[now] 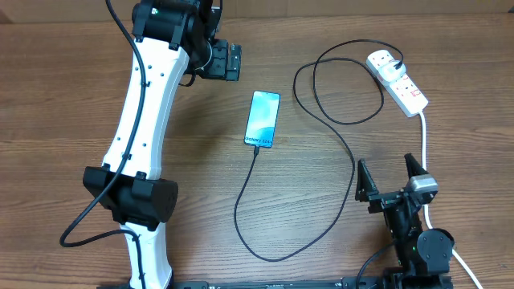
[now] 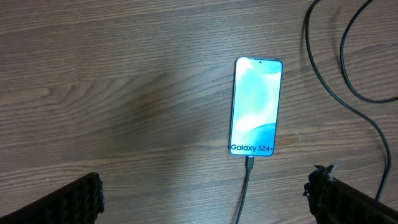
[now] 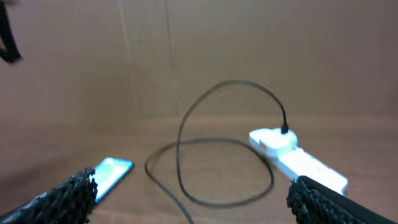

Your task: Plug charger to phone and switch on socket

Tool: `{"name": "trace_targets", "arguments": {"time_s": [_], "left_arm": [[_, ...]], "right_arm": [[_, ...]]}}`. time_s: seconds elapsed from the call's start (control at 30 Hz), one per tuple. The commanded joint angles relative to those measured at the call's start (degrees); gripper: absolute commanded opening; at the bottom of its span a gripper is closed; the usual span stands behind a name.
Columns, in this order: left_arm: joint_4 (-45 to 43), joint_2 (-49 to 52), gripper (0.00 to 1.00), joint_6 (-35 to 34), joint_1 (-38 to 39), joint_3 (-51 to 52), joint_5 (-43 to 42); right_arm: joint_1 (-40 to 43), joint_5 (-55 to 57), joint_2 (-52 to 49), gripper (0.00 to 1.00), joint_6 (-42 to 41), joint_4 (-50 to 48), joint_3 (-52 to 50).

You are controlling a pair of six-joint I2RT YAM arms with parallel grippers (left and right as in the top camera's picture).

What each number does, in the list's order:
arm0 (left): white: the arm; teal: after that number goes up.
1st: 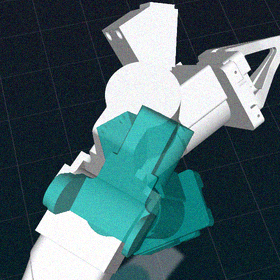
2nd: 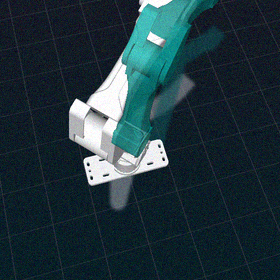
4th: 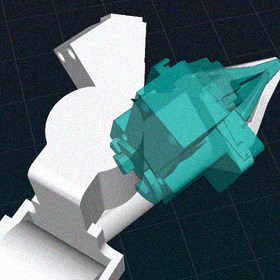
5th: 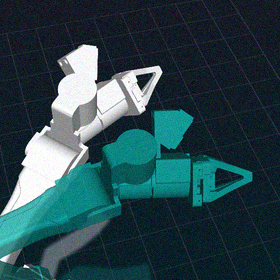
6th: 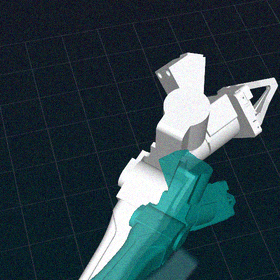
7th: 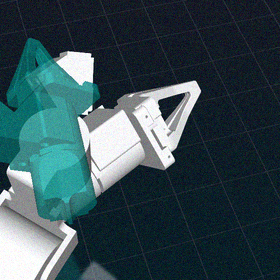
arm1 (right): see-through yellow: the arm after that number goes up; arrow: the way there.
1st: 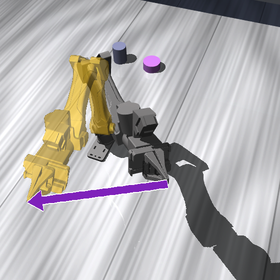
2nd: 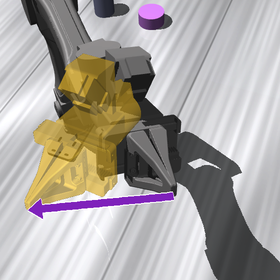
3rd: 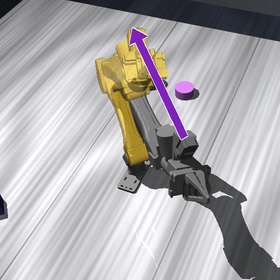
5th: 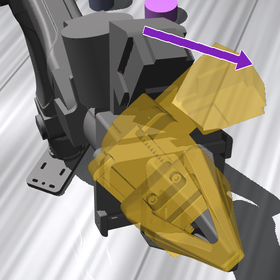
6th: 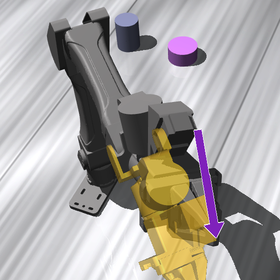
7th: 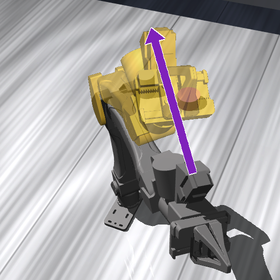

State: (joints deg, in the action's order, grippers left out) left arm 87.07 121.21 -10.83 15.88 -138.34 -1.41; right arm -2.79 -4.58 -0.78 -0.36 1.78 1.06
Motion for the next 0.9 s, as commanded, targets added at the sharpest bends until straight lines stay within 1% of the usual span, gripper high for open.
{"name": "trace_targets", "arguments": {"time_s": [0.0, 0.07, 0.4, 0.87], "left_arm": [[-0.09, 0.39, 1.00, -0.98, -0.20, 0.04, 0.52], [-0.09, 0.39, 0.99, -0.98, -0.20, 0.04, 0.52], [-0.09, 0.39, 1.00, -0.98, -0.20, 0.04, 0.50], [-0.09, 0.39, 1.00, -0.98, -0.20, 0.04, 0.52]], "right_arm": [[-0.48, 1.11, 0.66, 1.00, 2.45, 2.97, -0.61], [-0.48, 2.05, 0.66, 1.00, 3.89, 3.04, -0.61], [-0.46, 4.50, 0.66, 1.00, 3.91, 3.23, -0.59], [-0.44, 4.55, 0.66, 1.00, 3.72, 3.10, -0.59]]}}
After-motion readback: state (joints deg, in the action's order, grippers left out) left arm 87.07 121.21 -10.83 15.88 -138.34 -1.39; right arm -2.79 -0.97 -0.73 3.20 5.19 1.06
